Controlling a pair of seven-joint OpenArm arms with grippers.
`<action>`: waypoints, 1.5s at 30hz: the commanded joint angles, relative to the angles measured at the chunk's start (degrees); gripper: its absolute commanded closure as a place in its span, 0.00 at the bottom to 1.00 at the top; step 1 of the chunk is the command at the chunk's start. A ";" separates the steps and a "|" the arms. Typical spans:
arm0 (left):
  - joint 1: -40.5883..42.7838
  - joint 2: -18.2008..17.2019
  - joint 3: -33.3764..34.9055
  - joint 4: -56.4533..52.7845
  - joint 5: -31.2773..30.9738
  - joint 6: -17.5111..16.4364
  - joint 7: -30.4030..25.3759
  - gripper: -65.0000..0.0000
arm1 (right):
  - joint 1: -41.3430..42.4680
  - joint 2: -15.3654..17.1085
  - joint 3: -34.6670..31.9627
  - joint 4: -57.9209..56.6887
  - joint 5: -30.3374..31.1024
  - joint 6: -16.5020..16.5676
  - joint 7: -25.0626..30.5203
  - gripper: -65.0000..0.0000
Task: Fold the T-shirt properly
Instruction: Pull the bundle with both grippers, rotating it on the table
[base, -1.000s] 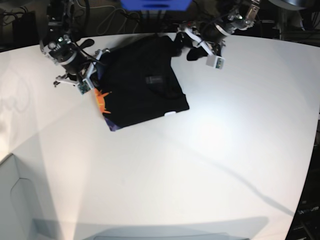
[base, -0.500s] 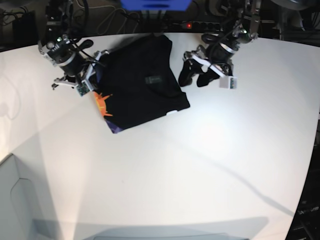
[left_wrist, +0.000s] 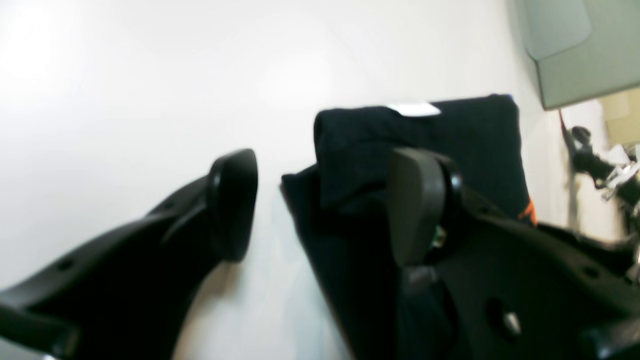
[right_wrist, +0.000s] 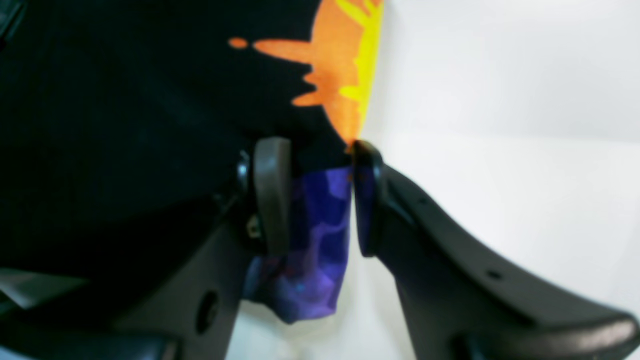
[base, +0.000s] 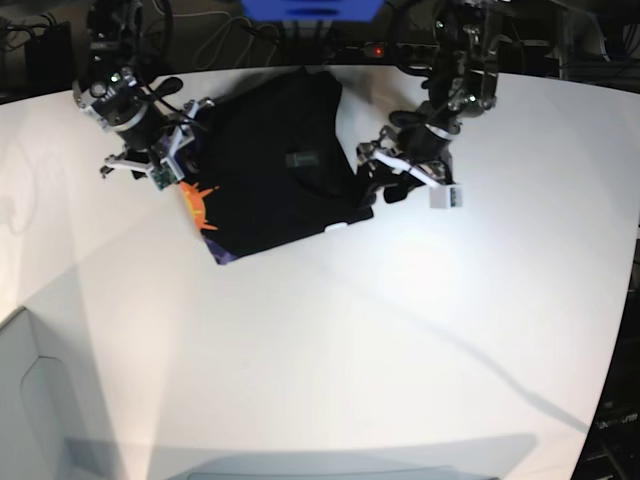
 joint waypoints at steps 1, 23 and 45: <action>-0.58 0.06 0.07 0.40 -0.68 -0.75 -1.00 0.39 | 0.28 0.25 0.13 0.97 0.75 0.80 1.32 0.67; 1.53 0.32 2.18 -0.47 -0.68 -0.75 -1.09 0.98 | 0.28 0.16 -0.04 0.88 0.75 0.80 1.32 0.67; 6.10 -1.52 1.21 -0.56 -0.68 -0.75 5.86 0.33 | 0.37 -2.22 0.31 1.32 0.84 0.80 1.76 0.67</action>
